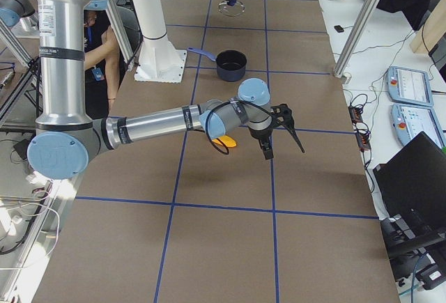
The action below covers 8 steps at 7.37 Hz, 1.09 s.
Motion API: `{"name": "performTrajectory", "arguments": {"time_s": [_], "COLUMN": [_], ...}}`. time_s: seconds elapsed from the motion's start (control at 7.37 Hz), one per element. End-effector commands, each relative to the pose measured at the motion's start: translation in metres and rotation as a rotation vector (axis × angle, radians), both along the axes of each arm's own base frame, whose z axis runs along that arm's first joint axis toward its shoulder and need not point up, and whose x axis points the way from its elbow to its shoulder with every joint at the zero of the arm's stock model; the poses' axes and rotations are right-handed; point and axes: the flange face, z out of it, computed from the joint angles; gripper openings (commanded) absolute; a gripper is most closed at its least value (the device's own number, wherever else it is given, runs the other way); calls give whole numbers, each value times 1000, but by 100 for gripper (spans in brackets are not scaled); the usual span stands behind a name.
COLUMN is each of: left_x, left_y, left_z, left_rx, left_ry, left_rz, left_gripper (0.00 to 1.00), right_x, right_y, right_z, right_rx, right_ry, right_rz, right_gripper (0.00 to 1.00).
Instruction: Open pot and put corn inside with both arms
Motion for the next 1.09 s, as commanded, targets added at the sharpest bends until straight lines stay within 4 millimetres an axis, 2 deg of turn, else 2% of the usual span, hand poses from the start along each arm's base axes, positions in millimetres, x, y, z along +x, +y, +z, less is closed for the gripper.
{"name": "performTrajectory", "arguments": {"time_s": [0.0,0.14,0.27,0.41,0.54,0.81,0.95], "left_x": [3,-4,-3,-3,-3,-13,-47], "left_y": [0,5,3,2,1,-4,-25], "left_z": [68,73,75,75,75,70,66], "left_rx": [25,7,3,5,7,0,-39], "left_ry": [60,68,66,65,63,75,93], "left_rz": [28,35,32,32,20,-9,-73], "left_gripper": [30,32,44,75,98,98,98], "right_x": [-1,-1,0,0,0,0,0], "right_y": [0,-1,-1,0,0,0,0], "right_z": [1,1,0,2,1,1,-1], "right_rx": [-1,-1,1,-2,-3,-2,-9], "right_ry": [0,2,1,2,1,0,-5], "right_rz": [-1,0,1,1,0,1,8], "right_gripper": [100,100,100,100,100,100,100]}}
